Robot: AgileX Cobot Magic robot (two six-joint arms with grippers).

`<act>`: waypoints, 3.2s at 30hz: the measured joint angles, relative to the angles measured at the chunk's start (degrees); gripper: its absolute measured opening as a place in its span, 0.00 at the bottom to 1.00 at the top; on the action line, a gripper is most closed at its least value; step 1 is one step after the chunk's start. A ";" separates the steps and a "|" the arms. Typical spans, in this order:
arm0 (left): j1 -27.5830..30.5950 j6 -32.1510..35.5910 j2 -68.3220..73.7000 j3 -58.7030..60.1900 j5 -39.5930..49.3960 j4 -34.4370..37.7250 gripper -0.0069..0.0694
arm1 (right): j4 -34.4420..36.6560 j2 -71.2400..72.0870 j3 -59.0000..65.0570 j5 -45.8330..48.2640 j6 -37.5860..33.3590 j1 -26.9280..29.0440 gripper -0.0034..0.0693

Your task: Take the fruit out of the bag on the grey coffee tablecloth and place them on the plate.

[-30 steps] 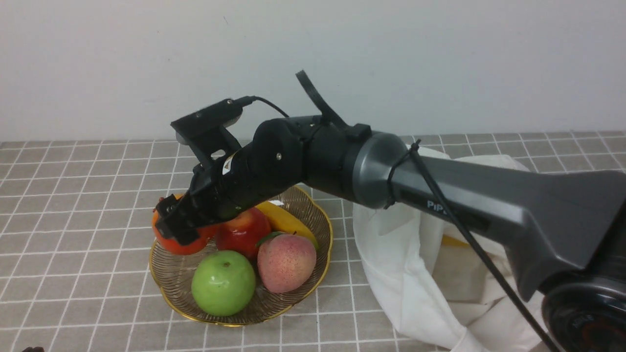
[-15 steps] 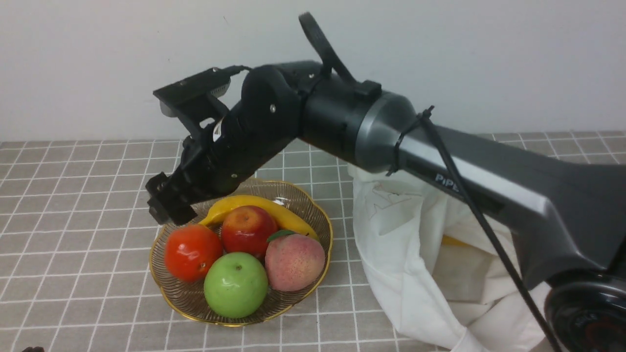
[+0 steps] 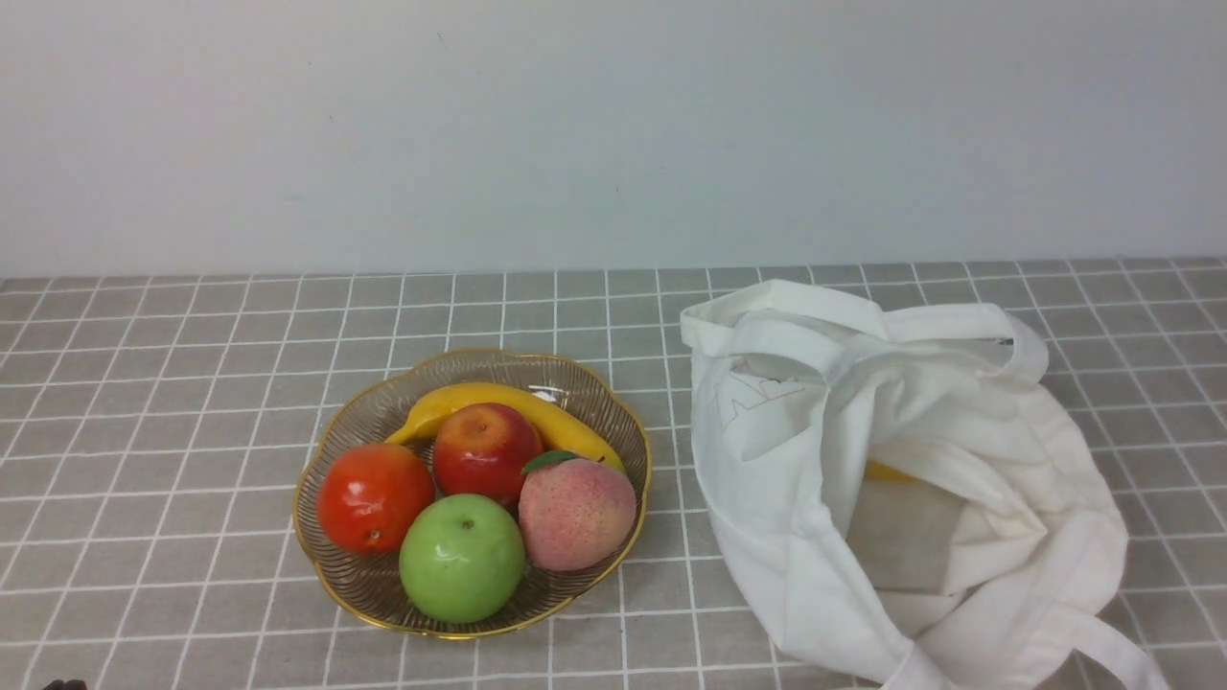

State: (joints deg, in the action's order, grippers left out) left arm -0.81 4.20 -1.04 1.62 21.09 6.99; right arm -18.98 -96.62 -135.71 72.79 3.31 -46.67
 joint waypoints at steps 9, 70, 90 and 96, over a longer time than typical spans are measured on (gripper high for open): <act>0.00 0.00 0.00 0.00 0.00 0.00 0.08 | 2.07 25.11 17.63 0.28 2.59 0.00 0.03; 0.00 0.00 0.00 0.00 0.00 0.00 0.08 | 13.66 95.78 120.36 -47.26 -5.19 23.75 0.03; 0.00 0.00 0.04 0.00 0.00 0.00 0.08 | 12.83 97.31 136.79 -50.27 1.21 44.43 0.03; 0.00 0.00 0.04 0.00 0.00 0.00 0.08 | 12.83 97.31 136.79 -50.33 1.40 44.43 0.03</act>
State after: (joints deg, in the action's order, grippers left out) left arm -0.81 4.20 -0.99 1.62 21.09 6.99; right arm -6.15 0.69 1.08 22.46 4.71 -2.24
